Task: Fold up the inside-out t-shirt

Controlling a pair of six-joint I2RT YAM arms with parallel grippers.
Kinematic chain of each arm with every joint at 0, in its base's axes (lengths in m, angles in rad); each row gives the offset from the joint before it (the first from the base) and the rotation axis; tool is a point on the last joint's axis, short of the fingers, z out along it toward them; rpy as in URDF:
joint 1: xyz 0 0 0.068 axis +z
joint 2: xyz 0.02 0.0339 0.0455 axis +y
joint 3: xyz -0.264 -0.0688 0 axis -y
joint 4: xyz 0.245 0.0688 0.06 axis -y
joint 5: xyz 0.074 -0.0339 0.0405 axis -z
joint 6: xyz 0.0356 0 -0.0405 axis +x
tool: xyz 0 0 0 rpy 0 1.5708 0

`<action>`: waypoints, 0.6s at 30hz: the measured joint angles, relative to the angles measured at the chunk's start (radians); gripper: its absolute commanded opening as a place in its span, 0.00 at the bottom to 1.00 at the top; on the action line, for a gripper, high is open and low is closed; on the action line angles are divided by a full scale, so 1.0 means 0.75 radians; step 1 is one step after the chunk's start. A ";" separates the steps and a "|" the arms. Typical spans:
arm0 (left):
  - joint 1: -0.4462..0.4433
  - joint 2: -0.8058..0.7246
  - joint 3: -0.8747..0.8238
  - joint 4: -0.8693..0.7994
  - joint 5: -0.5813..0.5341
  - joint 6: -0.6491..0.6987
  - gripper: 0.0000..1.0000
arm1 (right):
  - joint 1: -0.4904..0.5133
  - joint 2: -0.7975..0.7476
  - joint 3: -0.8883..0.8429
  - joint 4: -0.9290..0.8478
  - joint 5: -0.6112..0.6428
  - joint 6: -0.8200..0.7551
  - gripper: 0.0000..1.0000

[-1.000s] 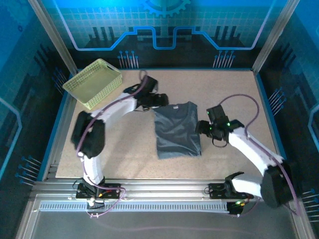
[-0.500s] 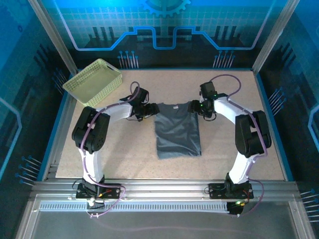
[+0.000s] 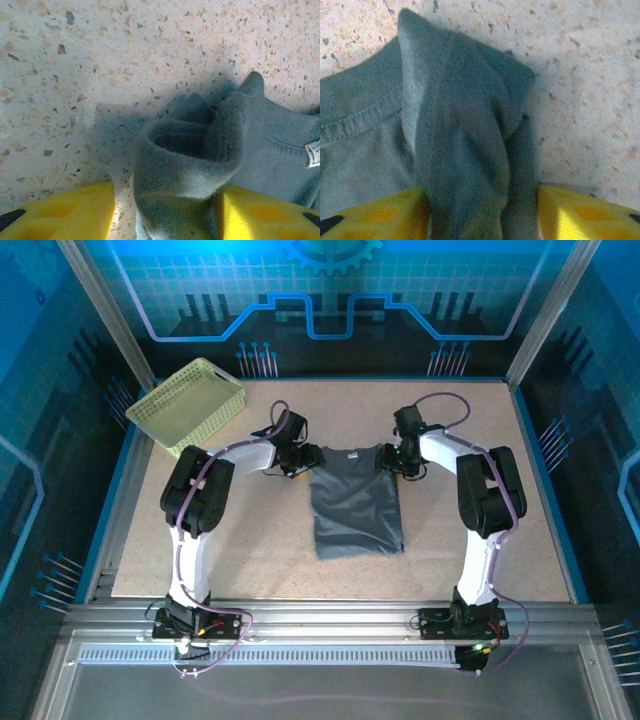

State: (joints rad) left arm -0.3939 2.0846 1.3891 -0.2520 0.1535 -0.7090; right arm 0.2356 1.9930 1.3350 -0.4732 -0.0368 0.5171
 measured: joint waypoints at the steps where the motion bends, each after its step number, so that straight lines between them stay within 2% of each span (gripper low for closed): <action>1: 0.000 0.004 0.005 -0.008 -0.003 -0.001 0.46 | 0.002 0.009 0.013 -0.017 0.009 -0.002 0.48; 5: 0.000 0.014 0.016 -0.021 -0.014 -0.002 0.34 | 0.009 0.025 0.039 -0.049 0.045 0.004 0.34; 11: -0.008 0.035 0.017 0.045 0.002 -0.005 0.18 | 0.041 0.031 0.037 -0.007 0.039 0.025 0.18; 18: -0.047 0.045 -0.038 0.232 0.030 -0.035 0.00 | 0.051 -0.009 -0.022 0.060 0.038 0.040 0.07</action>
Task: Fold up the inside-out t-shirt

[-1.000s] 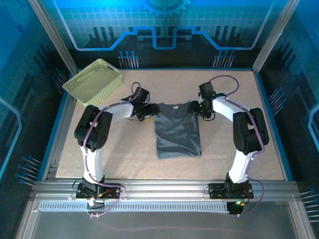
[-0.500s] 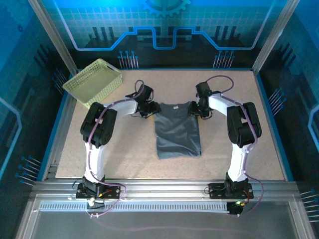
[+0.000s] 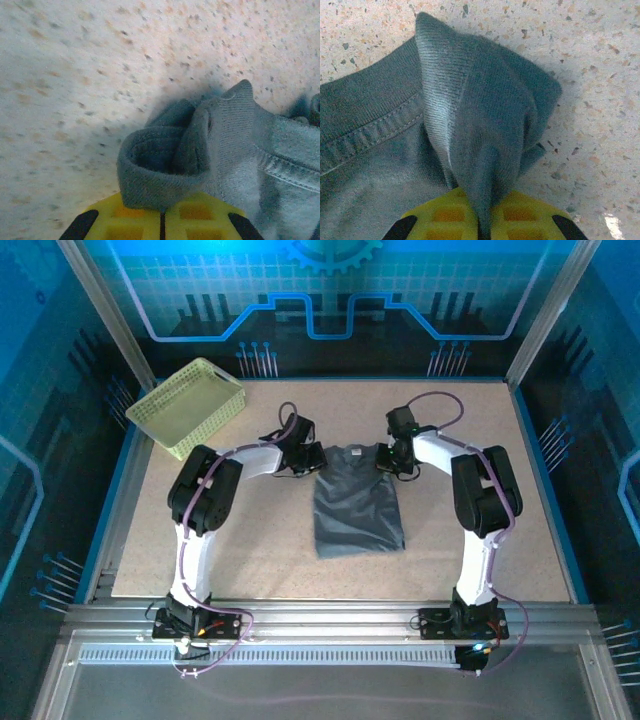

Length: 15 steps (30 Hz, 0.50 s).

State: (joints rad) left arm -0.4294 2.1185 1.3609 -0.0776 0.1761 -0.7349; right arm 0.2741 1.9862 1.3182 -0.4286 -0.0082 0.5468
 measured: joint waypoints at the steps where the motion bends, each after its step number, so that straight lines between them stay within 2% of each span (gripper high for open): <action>1: -0.004 -0.006 -0.028 0.037 0.005 -0.006 0.00 | 0.000 -0.015 -0.018 0.006 0.000 -0.001 0.06; 7: 0.008 -0.116 -0.194 0.145 0.005 -0.001 0.00 | 0.000 -0.117 -0.102 0.016 -0.001 -0.003 0.00; 15: 0.020 -0.359 -0.406 0.293 -0.017 -0.012 0.00 | -0.010 -0.275 -0.179 0.065 -0.063 -0.013 0.00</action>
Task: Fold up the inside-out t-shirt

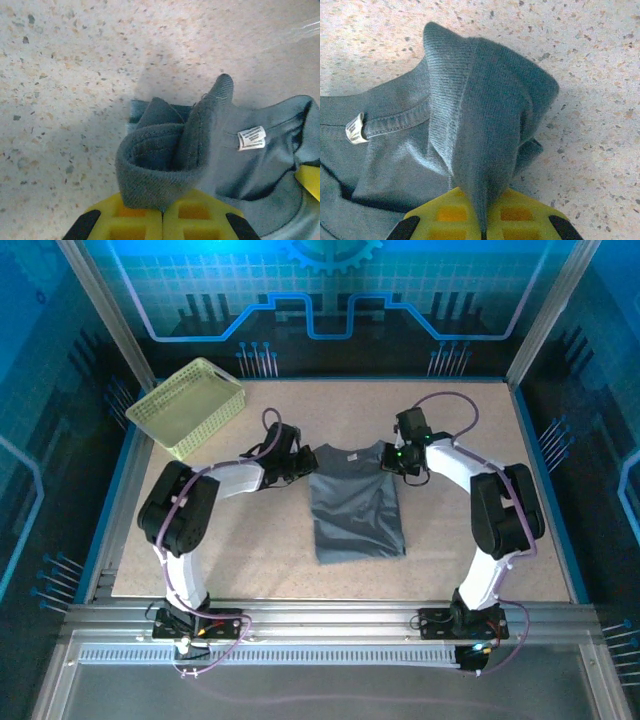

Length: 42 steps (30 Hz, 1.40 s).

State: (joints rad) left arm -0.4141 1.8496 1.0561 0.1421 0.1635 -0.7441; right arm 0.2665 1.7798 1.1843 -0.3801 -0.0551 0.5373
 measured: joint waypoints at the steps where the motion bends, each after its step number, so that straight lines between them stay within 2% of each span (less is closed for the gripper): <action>1: 0.000 -0.027 -0.017 0.021 0.000 -0.007 0.00 | 0.000 -0.019 -0.005 0.002 -0.010 -0.006 0.00; 10: -0.041 -0.188 -0.064 0.086 -0.035 -0.048 0.00 | -0.027 -0.115 -0.019 0.022 -0.043 -0.016 0.00; 17: -0.323 -0.305 -0.064 -0.004 -0.266 -0.024 0.00 | -0.035 -0.114 -0.019 0.021 -0.048 -0.025 0.00; 20: -0.398 -0.324 -0.064 -0.040 -0.340 -0.018 0.00 | -0.035 -0.108 -0.019 0.021 -0.047 -0.031 0.00; 26: -0.397 -0.324 -0.064 -0.097 -0.438 -0.017 0.00 | -0.036 -0.104 -0.019 0.020 -0.047 -0.031 0.00; 33: -0.374 -0.314 -0.017 -0.160 -0.466 -0.020 0.00 | -0.038 -0.103 -0.019 0.020 -0.038 -0.047 0.00; 42: -0.374 -0.013 0.250 -0.143 -0.280 -0.067 0.00 | -0.062 -0.008 -0.016 0.019 -0.006 -0.066 0.00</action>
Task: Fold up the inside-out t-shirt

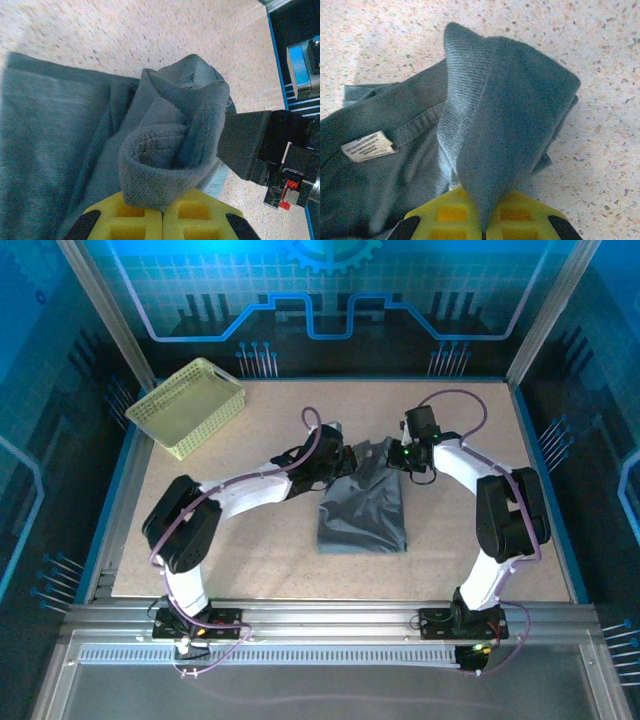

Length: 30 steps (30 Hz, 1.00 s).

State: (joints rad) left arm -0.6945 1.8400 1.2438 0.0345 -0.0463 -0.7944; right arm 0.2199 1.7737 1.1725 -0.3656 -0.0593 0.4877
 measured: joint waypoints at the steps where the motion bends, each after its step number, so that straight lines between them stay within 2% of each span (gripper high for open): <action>1: 0.000 0.028 0.014 -0.002 0.020 -0.006 0.00 | -0.006 0.009 0.000 0.000 0.003 -0.001 0.00; 7: 0.034 0.079 0.028 -0.001 0.077 -0.031 0.00 | -0.016 0.019 0.001 -0.003 0.009 -0.014 0.00; 12: 0.163 0.104 0.038 0.005 0.106 -0.036 0.00 | -0.016 0.019 0.001 -0.003 0.009 -0.014 0.00; 16: 0.238 0.224 0.122 -0.024 0.129 -0.021 0.00 | -0.016 0.019 0.001 -0.003 0.009 -0.014 0.00; 19: 0.239 0.293 0.167 -0.069 0.144 -0.010 0.02 | -0.016 0.019 0.001 -0.003 0.010 -0.014 0.00; 25: 0.215 0.342 0.229 -0.139 0.174 0.050 0.11 | -0.016 0.019 0.001 -0.003 0.013 -0.015 0.00; 30: 0.131 0.356 0.302 -0.209 0.162 0.166 0.22 | -0.016 0.019 0.001 -0.003 0.014 -0.015 0.00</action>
State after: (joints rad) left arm -0.5964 2.1071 1.4704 -0.1223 0.0753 -0.6701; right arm 0.2081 1.7882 1.1732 -0.3676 -0.0490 0.4767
